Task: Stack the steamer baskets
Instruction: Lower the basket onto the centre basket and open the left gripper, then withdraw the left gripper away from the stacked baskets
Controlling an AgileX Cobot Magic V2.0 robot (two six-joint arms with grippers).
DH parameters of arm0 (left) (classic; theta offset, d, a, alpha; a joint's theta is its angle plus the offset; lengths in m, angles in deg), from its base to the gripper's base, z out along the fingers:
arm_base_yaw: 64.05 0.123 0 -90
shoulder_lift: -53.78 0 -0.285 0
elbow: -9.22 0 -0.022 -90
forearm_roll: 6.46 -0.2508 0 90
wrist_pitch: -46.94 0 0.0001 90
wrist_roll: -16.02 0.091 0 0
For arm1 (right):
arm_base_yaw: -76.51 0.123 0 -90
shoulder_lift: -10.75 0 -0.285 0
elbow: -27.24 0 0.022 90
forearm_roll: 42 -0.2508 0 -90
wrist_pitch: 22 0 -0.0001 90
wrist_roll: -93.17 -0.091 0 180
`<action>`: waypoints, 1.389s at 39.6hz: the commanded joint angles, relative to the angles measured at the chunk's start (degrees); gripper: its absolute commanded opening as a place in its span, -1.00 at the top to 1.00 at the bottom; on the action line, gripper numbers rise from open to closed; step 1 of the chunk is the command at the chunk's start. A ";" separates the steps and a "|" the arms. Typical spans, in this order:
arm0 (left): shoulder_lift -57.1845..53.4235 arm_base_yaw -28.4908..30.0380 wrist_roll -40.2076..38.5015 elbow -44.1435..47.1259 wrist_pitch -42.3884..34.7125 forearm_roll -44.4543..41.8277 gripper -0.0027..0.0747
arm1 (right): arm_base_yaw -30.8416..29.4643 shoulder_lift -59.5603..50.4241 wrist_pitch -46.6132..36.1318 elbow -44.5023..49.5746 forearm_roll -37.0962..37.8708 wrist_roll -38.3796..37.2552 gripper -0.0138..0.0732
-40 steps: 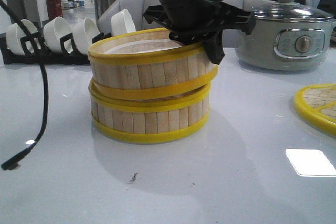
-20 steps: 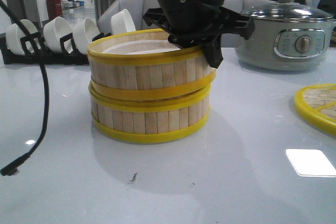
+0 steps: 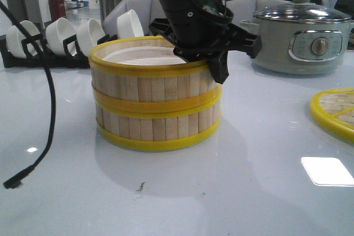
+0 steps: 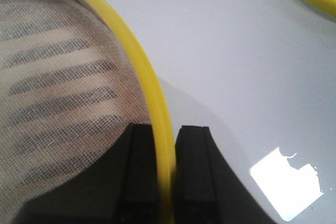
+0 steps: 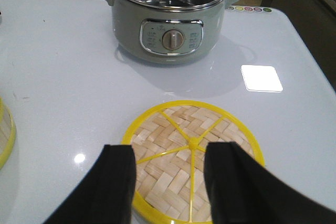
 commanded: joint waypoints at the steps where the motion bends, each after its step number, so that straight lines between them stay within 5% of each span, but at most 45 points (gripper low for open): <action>1: -3.57 -0.20 0.19 -1.84 -2.85 -1.27 0.70 | -0.30 -0.25 -4.05 -2.18 1.04 0.23 -0.25; 6: -3.57 -0.20 0.19 -1.84 -2.85 -1.27 0.68 | -0.30 -0.25 -4.05 -2.18 1.04 0.23 -0.25; 17: -3.57 -0.20 0.19 -1.84 -2.85 -1.27 0.11 | -0.30 -0.25 -4.05 -2.18 1.04 0.23 -0.25; 23: -4.18 -0.20 0.19 -3.10 -2.70 -1.27 0.03 | -0.30 -0.25 -4.05 -2.18 1.04 0.23 -0.25; 35: -4.32 -0.20 0.19 -15.37 3.67 -1.27 0.05 | -0.30 -0.25 -4.05 -2.18 1.04 0.23 -0.25; 44: -5.35 0.66 0.19 -20.62 7.87 -1.20 0.73 | -0.30 -0.25 -3.99 -2.18 1.04 0.23 -0.25; 55: -12.74 6.04 0.19 -20.62 10.14 -1.28 0.69 | -0.30 -0.25 -3.94 -2.18 1.04 0.23 -0.25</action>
